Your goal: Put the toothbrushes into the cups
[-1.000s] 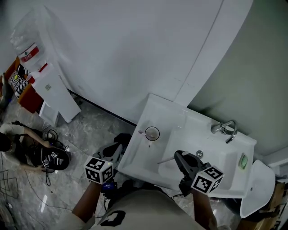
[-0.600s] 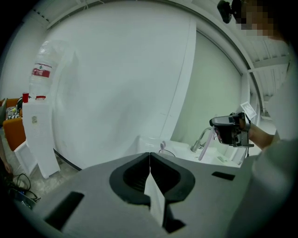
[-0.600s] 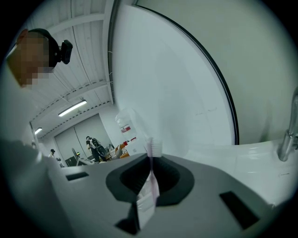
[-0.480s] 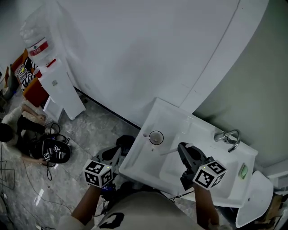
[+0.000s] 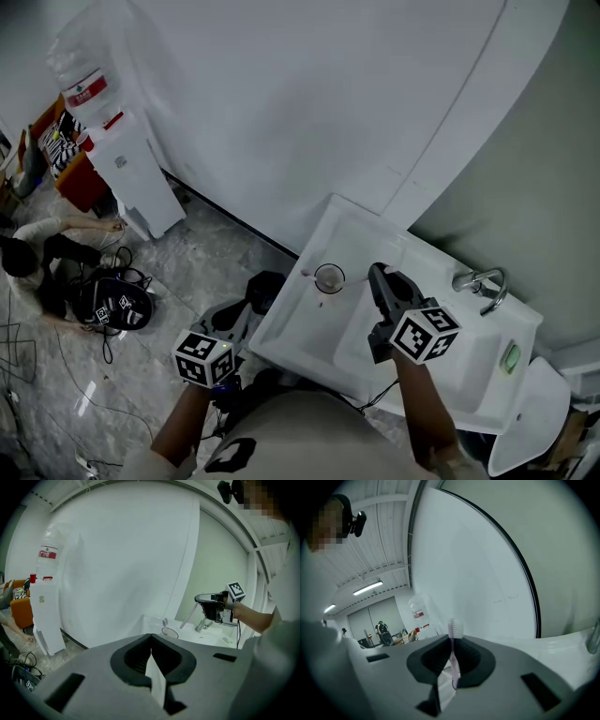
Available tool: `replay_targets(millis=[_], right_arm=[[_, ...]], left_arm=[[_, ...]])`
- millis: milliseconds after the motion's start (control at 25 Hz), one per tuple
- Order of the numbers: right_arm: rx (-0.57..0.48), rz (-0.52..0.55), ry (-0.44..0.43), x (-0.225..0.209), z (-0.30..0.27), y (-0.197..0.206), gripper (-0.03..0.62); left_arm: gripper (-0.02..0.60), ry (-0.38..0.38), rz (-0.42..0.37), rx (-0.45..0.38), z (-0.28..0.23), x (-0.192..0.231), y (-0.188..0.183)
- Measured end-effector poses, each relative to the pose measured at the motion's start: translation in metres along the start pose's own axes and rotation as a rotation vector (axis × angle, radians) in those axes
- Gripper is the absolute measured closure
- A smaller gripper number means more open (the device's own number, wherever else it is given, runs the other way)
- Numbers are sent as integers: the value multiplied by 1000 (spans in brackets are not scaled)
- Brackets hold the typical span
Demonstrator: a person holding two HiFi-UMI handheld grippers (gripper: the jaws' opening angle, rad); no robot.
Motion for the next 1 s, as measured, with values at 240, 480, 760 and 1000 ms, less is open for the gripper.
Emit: replay_targets(millis=[240, 480, 760, 1000], right_arm=[[30, -14, -3, -8, -22, 20, 564], [80, -21, -8, -13, -39, 45, 565], [108, -30, -4, -18, -50, 65, 564], [121, -35, 7, -23, -57, 82, 564]], left_arm=[[561, -17, 12, 5, 3, 2, 3], [561, -42, 24, 9, 8, 7, 6], [561, -63, 40, 22, 14, 12, 15], [561, -56, 41, 18, 13, 11, 17]])
Point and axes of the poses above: the fingertips, and each gripper's own axes: z backward along the fingers, x to its left, y out of its underside, the point moved 1 cm from there along z, backward along the fingers, and after that the axes turned 1 degree about x, right-handed, at the moved point
